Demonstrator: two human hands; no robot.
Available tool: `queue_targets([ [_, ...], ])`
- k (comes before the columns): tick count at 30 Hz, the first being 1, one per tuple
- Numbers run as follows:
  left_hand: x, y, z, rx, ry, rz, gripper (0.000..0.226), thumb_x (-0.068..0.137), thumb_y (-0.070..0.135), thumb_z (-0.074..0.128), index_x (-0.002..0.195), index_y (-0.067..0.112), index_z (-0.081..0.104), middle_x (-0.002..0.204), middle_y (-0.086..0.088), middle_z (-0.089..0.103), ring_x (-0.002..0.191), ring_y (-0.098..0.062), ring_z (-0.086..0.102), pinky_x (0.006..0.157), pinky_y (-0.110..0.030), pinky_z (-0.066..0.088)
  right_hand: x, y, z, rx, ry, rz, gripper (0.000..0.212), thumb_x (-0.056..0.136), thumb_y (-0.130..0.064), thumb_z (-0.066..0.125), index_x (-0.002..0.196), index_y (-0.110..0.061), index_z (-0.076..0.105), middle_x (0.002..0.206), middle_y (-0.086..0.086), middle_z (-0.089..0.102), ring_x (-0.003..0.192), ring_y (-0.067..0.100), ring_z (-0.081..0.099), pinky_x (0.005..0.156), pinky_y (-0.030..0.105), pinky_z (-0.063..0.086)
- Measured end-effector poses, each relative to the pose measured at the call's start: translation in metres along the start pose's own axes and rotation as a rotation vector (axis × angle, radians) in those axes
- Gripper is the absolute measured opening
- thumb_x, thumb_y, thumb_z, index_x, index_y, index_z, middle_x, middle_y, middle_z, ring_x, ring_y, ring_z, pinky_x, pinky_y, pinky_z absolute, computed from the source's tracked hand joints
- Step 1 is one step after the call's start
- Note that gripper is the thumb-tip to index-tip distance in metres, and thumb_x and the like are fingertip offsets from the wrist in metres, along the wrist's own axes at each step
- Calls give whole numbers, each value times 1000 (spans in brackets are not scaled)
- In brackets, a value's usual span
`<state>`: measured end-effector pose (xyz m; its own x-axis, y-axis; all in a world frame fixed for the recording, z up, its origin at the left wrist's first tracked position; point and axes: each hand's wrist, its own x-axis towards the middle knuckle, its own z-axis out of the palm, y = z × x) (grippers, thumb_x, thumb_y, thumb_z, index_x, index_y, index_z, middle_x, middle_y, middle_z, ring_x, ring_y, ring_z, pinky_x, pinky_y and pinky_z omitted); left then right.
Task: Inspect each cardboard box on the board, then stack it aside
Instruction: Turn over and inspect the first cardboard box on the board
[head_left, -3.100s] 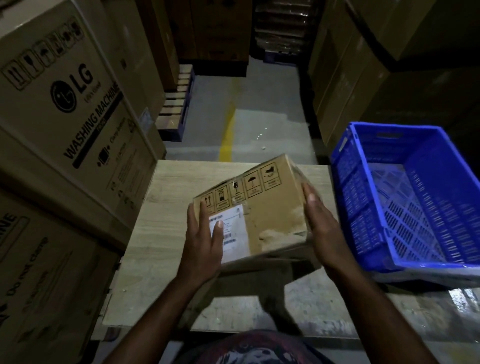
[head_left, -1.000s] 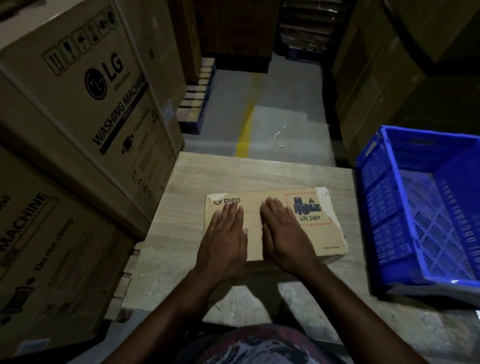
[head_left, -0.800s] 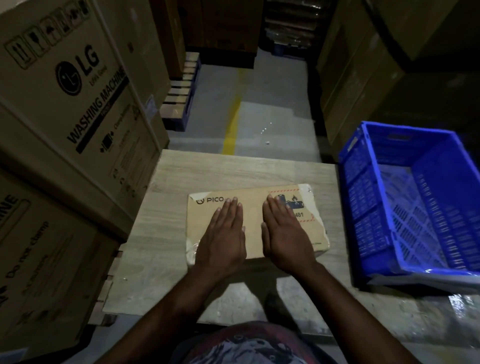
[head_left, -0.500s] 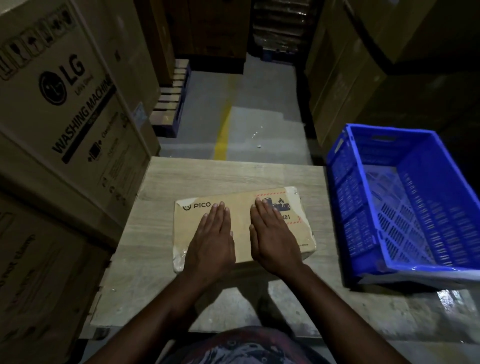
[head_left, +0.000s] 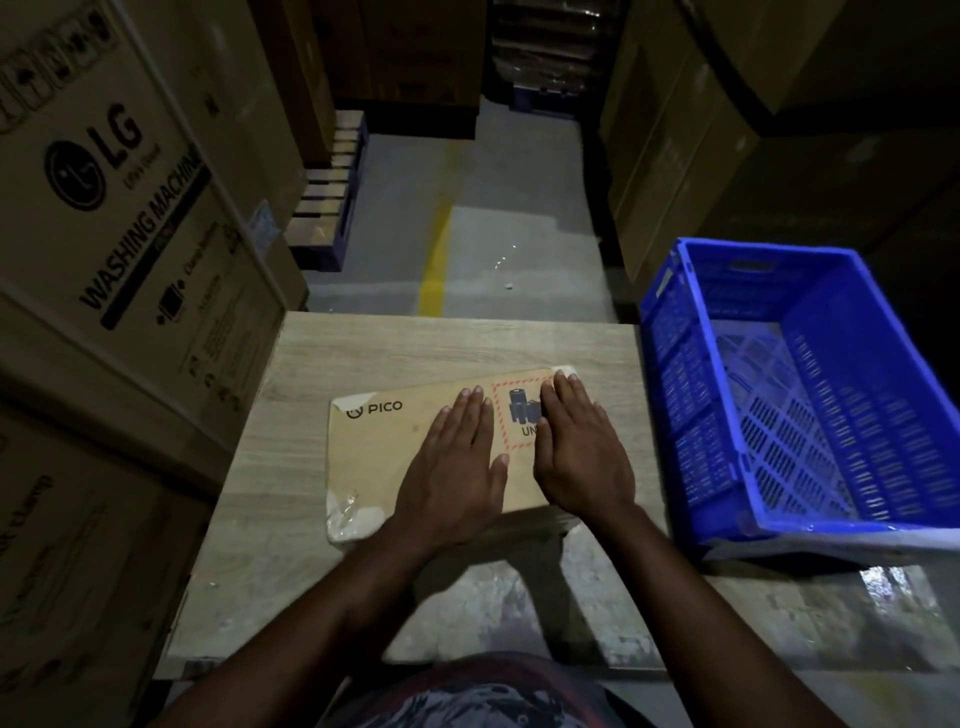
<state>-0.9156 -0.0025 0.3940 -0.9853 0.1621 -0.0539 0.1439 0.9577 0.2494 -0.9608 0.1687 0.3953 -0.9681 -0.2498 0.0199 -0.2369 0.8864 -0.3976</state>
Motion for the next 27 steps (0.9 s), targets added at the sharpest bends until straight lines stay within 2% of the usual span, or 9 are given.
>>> queue_targets([
  [4, -9, -8, -2, -50, 78, -87, 79, 94, 51, 23, 159, 8, 9, 167, -10, 1, 154, -20, -4, 125, -38, -2, -6, 5, -1, 216, 110, 43, 50, 102, -24, 46, 152, -16, 39, 163, 3, 29, 152, 15, 21, 120, 32, 22],
  [8, -31, -53, -13, -61, 193, -303, 80, 91, 47, 35, 157, 5, 19, 166, -15, 7, 154, -27, 4, 125, -43, 1, -15, 31, -2, 501, 98, 224, 59, 94, -34, 56, 149, -18, 41, 145, 8, 54, 125, 27, 57, 103, 43, 48],
  [10, -47, -75, -17, -148, 220, -410, 79, 93, 46, 38, 158, 8, 14, 166, -16, 4, 153, -30, 5, 124, -47, 6, -26, 40, -3, 700, 28, 353, 68, 88, -48, 58, 150, -26, 42, 143, 3, 57, 120, 24, 62, 96, 49, 54],
  [12, -60, -83, -19, -378, 212, -525, 81, 99, 44, 46, 159, 13, 1, 167, -12, -3, 152, -31, 8, 120, -46, 18, -36, 42, 0, 905, -35, 398, 60, 86, -50, 57, 143, -31, 53, 129, -3, 68, 114, 20, 66, 90, 42, 57],
  [14, -68, -78, -17, -538, 196, -580, 85, 99, 38, 52, 159, 13, -4, 166, -14, 7, 148, -33, 24, 112, -41, 31, -42, 39, 3, 995, -50, 416, 56, 87, -47, 55, 140, -27, 57, 116, -3, 74, 107, 19, 70, 86, 36, 57],
  [17, -69, -71, -12, -571, 220, -605, 91, 97, 43, 56, 159, 16, -5, 159, -15, 26, 138, -34, 38, 102, -40, 40, -40, 33, 0, 1025, -22, 474, 46, 95, -34, 54, 139, -23, 59, 111, 3, 76, 100, 22, 72, 81, 36, 56],
  [20, -65, -70, -12, -631, 198, -594, 108, 85, 58, 65, 159, 24, -6, 159, -12, 27, 140, -31, 36, 105, -39, 38, -35, 29, -21, 992, 39, 459, 38, 102, -19, 50, 139, -24, 59, 105, 2, 76, 99, 23, 72, 78, 40, 58],
  [23, -58, -68, -7, -696, 144, -558, 116, 77, 66, 62, 159, 26, -10, 160, -10, 23, 141, -29, 34, 107, -38, 36, -32, 20, -52, 917, 97, 361, 40, 102, -18, 50, 142, -24, 55, 104, -1, 74, 91, 10, 73, 65, 25, 58],
  [27, -44, -71, 6, -828, 97, -540, 118, 75, 77, 61, 160, 27, -3, 158, -7, 32, 139, -25, 39, 110, -38, 37, -32, 2, -79, 734, 156, 266, 53, 99, -31, 53, 151, -27, 43, 115, -3, 68, 93, 2, 70, 63, 21, 59],
])
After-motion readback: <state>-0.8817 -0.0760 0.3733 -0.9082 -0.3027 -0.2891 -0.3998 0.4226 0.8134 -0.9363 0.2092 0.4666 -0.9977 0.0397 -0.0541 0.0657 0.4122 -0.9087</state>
